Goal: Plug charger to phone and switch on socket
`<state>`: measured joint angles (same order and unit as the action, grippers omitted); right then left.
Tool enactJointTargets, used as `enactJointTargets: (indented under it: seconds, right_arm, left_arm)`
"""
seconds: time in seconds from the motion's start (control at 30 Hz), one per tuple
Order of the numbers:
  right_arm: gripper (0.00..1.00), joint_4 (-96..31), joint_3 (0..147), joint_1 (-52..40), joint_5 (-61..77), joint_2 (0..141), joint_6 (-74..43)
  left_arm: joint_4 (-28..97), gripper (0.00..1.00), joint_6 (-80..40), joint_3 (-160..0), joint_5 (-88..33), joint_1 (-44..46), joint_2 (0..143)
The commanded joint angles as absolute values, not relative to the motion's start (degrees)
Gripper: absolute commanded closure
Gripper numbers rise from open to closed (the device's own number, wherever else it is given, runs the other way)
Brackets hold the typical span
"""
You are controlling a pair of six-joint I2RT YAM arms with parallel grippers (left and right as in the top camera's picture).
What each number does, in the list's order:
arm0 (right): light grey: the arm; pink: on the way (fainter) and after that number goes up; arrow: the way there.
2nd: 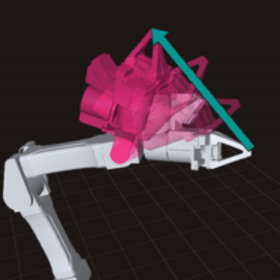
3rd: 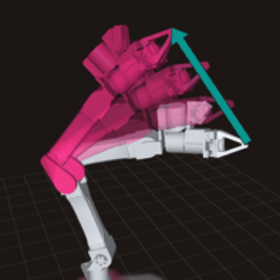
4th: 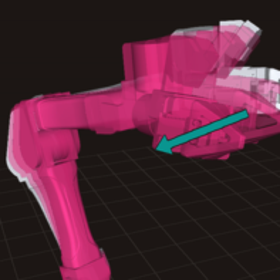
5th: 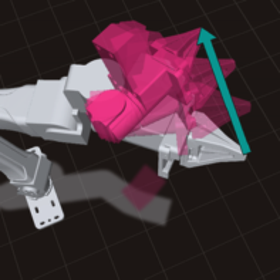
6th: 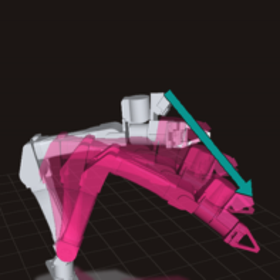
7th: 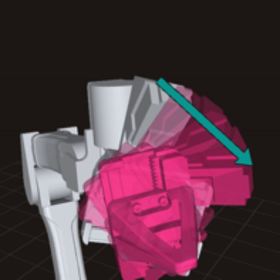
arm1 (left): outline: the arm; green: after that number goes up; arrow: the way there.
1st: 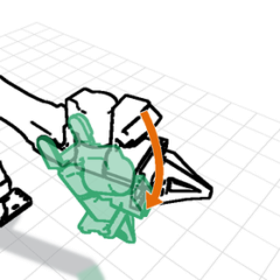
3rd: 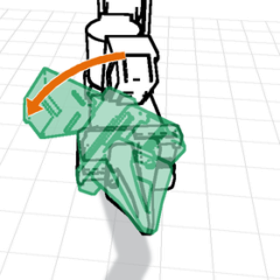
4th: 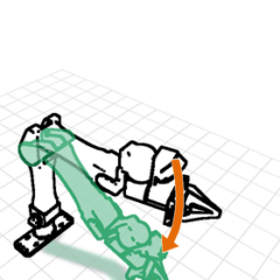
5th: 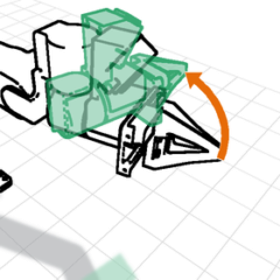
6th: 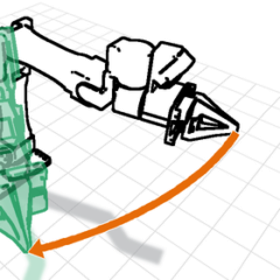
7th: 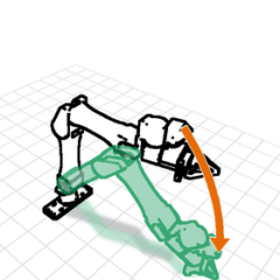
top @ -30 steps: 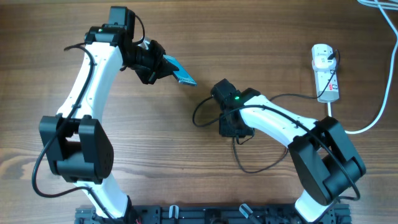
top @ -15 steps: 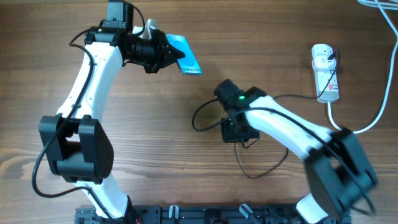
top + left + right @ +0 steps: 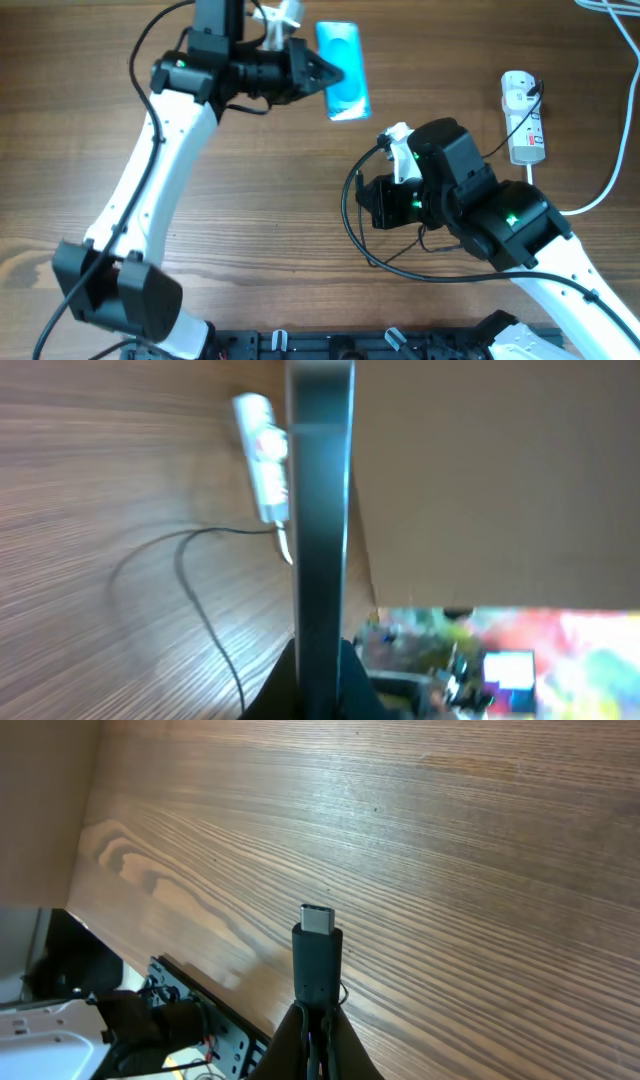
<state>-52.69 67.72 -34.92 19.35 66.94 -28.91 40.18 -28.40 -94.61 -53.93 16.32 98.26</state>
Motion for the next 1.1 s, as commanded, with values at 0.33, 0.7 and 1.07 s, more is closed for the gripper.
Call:
enactJointTargets:
  seconds: [0.33, 0.7, 1.07]
  right_arm:
    - [0.95, -52.1, 69.1, -34.9, 15.9, 65.7, -28.4]
    - [0.95, -50.2, 69.7, -34.9, 10.1, 65.6, -28.5]
    - [0.95, -50.2, 71.2, -34.9, 9.2, 65.6, -27.1]
  left_arm:
    - [39.5, 0.96, -23.3, -95.3, -49.2, 21.2, 92.6]
    - [40.7, 0.96, -23.3, -95.3, -48.9, 23.7, 92.6]
    - [41.4, 0.96, -21.1, -95.3, -46.4, 23.7, 92.6]
